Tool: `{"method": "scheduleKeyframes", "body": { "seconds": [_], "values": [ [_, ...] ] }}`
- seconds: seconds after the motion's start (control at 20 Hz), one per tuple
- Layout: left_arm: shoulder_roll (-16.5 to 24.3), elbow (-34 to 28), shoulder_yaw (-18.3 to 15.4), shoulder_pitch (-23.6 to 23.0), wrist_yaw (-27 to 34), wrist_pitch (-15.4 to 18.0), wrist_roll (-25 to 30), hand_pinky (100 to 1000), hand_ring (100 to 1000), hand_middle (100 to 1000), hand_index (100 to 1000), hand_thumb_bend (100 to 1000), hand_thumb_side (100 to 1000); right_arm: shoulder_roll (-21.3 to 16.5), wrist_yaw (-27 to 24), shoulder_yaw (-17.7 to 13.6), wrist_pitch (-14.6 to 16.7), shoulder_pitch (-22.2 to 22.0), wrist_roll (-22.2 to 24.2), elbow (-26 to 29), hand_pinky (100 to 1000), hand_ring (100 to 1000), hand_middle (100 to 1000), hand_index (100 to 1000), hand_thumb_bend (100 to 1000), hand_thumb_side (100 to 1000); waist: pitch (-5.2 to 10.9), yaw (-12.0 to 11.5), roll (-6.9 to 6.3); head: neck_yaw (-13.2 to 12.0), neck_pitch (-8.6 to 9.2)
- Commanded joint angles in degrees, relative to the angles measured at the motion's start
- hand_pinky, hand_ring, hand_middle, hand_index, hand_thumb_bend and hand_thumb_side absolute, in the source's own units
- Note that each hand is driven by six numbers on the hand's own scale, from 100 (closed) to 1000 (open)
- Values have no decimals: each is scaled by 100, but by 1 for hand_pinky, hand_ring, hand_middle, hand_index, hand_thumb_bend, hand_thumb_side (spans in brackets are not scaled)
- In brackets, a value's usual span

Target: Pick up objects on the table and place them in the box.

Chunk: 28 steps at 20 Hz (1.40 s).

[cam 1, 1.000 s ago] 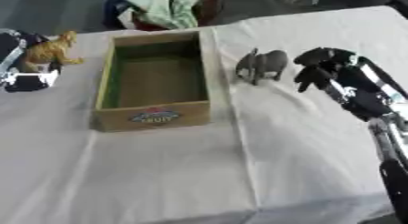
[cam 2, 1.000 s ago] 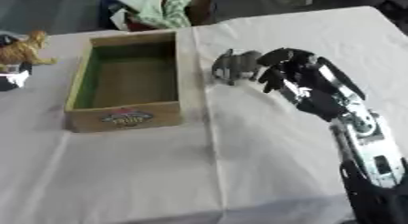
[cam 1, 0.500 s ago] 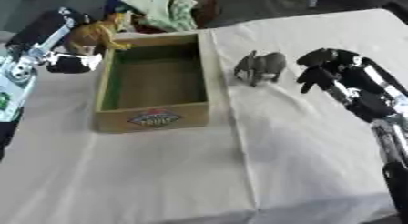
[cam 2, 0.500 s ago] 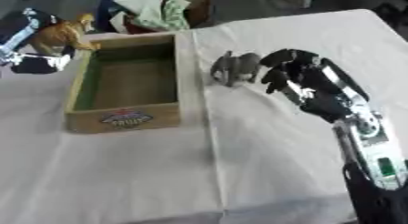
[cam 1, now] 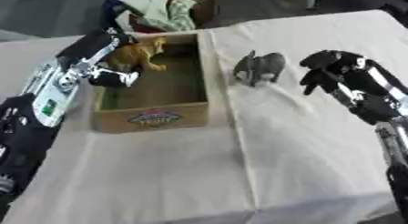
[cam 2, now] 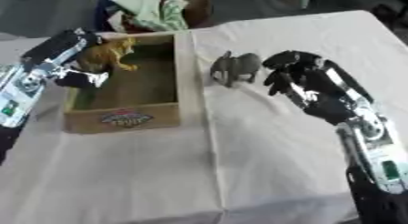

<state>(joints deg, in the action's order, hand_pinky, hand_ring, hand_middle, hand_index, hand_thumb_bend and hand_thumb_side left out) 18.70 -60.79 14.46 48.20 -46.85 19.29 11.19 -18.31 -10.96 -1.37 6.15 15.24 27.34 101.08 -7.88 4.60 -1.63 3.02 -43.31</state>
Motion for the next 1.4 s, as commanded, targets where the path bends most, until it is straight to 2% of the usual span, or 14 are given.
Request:
{"method": "scheduleKeyframes", "body": {
  "seconds": [0.05, 0.25, 0.3, 0.35, 0.55, 0.75, 0.85, 1.0, 1.1, 1.15, 1.25, 1.4],
  "values": [
    [11, 14, 73, 43, -43, 117, 89, 609, 566, 465, 678, 100, 194, -49, -33, -13, 17, 95, 23, 86, 503, 598, 698, 685, 263, 410, 60, -3, 25, -25, 4],
    [24, 61, 183, -70, -6, 241, 455, 644, 610, 518, 722, 100, 187, -46, -29, -23, 16, 95, 19, 85, 503, 598, 698, 685, 263, 411, 54, -23, 29, -19, 12],
    [35, 65, 194, -89, 3, 254, 576, 650, 617, 528, 733, 100, 216, -44, -29, -25, 16, 95, 18, 85, 503, 598, 698, 685, 263, 411, 55, -28, 31, -15, 9],
    [48, 64, 196, -104, 18, 260, 686, 659, 631, 554, 759, 100, 324, -41, -29, -27, 15, 94, 17, 85, 504, 598, 698, 685, 264, 411, 58, -32, 32, -13, 9],
    [129, -38, 125, -152, 121, 210, 926, 690, 691, 655, 815, 317, 592, -35, -24, -35, 11, 86, 22, 81, 504, 599, 699, 685, 264, 413, 77, -51, 40, 4, 12],
    [235, -246, -5, -186, 279, 21, 813, 712, 730, 723, 843, 557, 813, -38, -26, -47, 11, 80, 18, 77, 504, 599, 699, 686, 265, 414, 97, -72, 49, 18, 8],
    [293, -387, -68, -205, 404, -88, 720, 712, 737, 736, 845, 575, 851, -48, -26, -52, 14, 84, 13, 70, 505, 599, 699, 686, 263, 413, 105, -85, 52, 30, 4],
    [424, -770, -218, -304, 853, -267, 552, 686, 720, 724, 838, 500, 849, -151, -27, -37, 57, 146, 16, 49, 506, 600, 701, 688, 259, 410, 117, -121, 61, 66, -6],
    [530, -1161, -344, -425, 1379, -427, 384, 645, 684, 688, 821, 351, 820, -315, -32, -26, 134, 249, 9, 3, 507, 601, 702, 689, 256, 403, 125, -174, 77, 98, -23],
    [595, -1387, -400, -500, 1677, -528, 297, 621, 665, 669, 810, 218, 784, -410, -39, -21, 184, 316, -3, -37, 508, 602, 702, 690, 254, 397, 129, -201, 87, 112, -29],
    [738, -1904, -530, -705, 2388, -783, 75, 588, 636, 640, 797, 121, 751, -667, -52, -1, 317, 490, -38, -155, 512, 605, 704, 694, 254, 388, 139, -268, 105, 142, -38],
    [894, -2638, -738, -1096, 3434, -1186, -251, 557, 612, 615, 784, 100, 730, -1149, -52, 65, 583, 769, -50, -400, 529, 620, 717, 708, 270, 381, 153, -411, 141, 179, -50]
  ]
}}
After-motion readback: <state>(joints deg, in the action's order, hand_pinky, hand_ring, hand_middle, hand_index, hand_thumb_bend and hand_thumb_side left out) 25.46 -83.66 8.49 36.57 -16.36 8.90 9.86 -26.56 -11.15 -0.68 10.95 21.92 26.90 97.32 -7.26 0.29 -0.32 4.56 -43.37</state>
